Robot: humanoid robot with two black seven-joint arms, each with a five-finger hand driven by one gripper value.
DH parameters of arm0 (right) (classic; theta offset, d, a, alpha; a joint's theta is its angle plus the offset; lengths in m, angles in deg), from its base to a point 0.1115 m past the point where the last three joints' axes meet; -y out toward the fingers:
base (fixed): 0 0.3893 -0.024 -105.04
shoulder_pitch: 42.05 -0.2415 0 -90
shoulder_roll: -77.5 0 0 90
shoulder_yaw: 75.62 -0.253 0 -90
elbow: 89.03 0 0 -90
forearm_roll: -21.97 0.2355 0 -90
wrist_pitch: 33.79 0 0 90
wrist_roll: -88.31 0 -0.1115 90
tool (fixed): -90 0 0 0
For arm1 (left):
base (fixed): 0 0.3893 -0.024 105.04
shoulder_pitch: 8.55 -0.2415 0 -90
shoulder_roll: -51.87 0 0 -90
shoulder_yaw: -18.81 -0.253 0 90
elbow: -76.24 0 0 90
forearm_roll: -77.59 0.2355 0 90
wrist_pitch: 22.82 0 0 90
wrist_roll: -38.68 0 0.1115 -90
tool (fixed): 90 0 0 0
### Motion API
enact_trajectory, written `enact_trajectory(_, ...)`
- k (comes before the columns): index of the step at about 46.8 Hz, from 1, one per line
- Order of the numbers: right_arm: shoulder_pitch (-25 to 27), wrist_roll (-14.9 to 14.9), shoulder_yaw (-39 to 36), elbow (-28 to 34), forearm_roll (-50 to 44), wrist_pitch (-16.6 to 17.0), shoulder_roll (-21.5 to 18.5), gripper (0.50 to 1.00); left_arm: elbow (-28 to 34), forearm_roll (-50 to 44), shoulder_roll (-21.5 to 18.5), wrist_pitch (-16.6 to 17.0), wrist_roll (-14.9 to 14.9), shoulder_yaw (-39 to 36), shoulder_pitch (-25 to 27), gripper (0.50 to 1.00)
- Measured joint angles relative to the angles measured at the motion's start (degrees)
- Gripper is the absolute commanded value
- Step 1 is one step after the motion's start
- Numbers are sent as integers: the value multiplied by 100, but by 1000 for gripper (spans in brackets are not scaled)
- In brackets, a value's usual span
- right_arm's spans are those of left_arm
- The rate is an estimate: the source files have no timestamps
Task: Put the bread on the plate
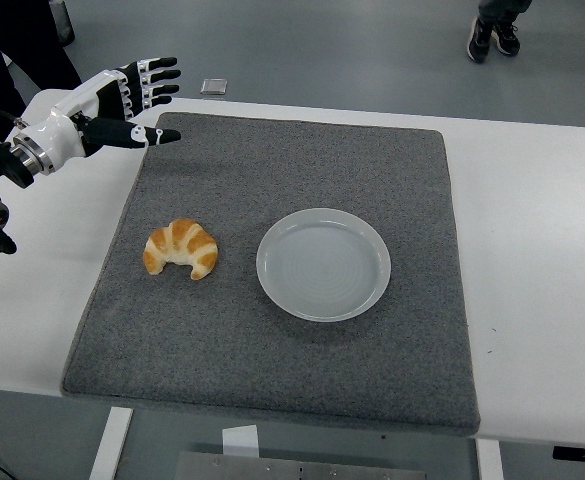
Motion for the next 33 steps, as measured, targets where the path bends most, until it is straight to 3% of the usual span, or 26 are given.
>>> enact_trajectory(5,1,-1,0,3,0,0,0,952,338,362,-317,261,-15,-307,268,994)
enact_trajectory(18,2,0,0,2,0,0,0,952,1173,747,-1157,289,-34,-1734,1460,994)
enact_trajectory(26,2,-1,0,2,0,0,0,952,1288,1470,-1336,287,-35,-2718,2353,994)
enact_trajectory(33,3,-1,0,2,0,0,0,952,1301,2078,-1404,283,-120,-3075,2623,994)
